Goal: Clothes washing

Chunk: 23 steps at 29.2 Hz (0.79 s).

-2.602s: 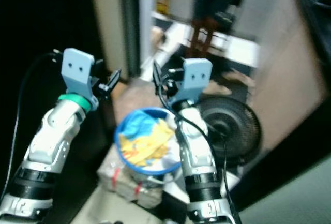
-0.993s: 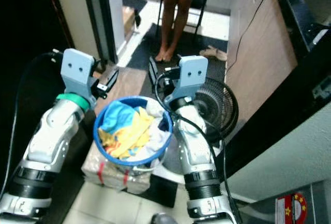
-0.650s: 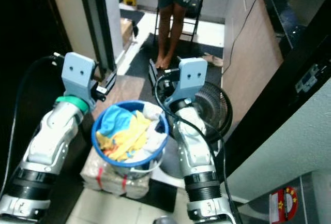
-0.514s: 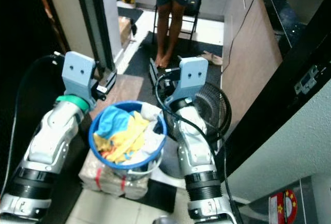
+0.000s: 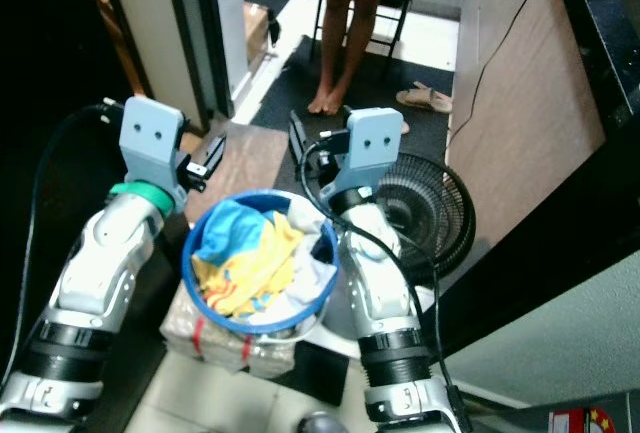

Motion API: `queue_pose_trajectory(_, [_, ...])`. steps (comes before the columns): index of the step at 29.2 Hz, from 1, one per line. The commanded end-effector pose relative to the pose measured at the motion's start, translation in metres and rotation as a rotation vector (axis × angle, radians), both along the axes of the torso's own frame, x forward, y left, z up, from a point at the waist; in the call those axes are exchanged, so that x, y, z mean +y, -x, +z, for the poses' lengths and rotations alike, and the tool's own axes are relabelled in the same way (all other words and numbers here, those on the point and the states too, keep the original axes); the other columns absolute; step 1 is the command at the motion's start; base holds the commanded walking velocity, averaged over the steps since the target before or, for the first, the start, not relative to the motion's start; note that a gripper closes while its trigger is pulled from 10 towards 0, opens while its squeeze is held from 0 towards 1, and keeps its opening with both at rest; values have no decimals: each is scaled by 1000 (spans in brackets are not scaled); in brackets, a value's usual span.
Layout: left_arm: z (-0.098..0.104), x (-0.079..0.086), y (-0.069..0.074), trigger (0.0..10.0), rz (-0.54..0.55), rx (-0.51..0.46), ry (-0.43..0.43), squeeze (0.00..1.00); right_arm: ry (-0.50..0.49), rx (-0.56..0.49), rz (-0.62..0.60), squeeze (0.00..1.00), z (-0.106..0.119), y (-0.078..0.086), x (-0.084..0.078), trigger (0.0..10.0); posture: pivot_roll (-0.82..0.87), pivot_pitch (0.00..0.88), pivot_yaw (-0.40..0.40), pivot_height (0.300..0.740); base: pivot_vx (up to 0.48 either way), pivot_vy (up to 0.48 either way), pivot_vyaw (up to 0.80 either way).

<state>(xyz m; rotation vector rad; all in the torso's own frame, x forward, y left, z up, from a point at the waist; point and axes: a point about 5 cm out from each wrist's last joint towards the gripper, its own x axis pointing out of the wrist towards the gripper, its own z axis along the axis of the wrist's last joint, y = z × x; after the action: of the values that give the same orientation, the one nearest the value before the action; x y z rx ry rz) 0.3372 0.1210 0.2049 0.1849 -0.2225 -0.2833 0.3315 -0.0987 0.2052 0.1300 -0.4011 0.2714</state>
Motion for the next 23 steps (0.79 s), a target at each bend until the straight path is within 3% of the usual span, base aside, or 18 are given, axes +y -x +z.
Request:
queue_pose_trajectory(1, [-3, -2, 0, 10000, -7, 3, -17, 0, -4, 6, -9, 0, -2, 0, -2, 10000, -55, 0, 31, 740, 469, 0, 0])
queue_pose_trajectory(15, [-5, -1, 0, 10000, 0, 17, 0, 0, -2, 7, -9, 0, -2, 1, -2, 10000, -55, 0, 31, 740, 447, 0, 0])
queue_pose_trajectory(23, [-5, -2, 0, 10000, -1, 25, 5, 0, -1, 5, -7, 0, -2, 0, -2, 10000, -56, 0, 30, 740, 0, 0, 0])
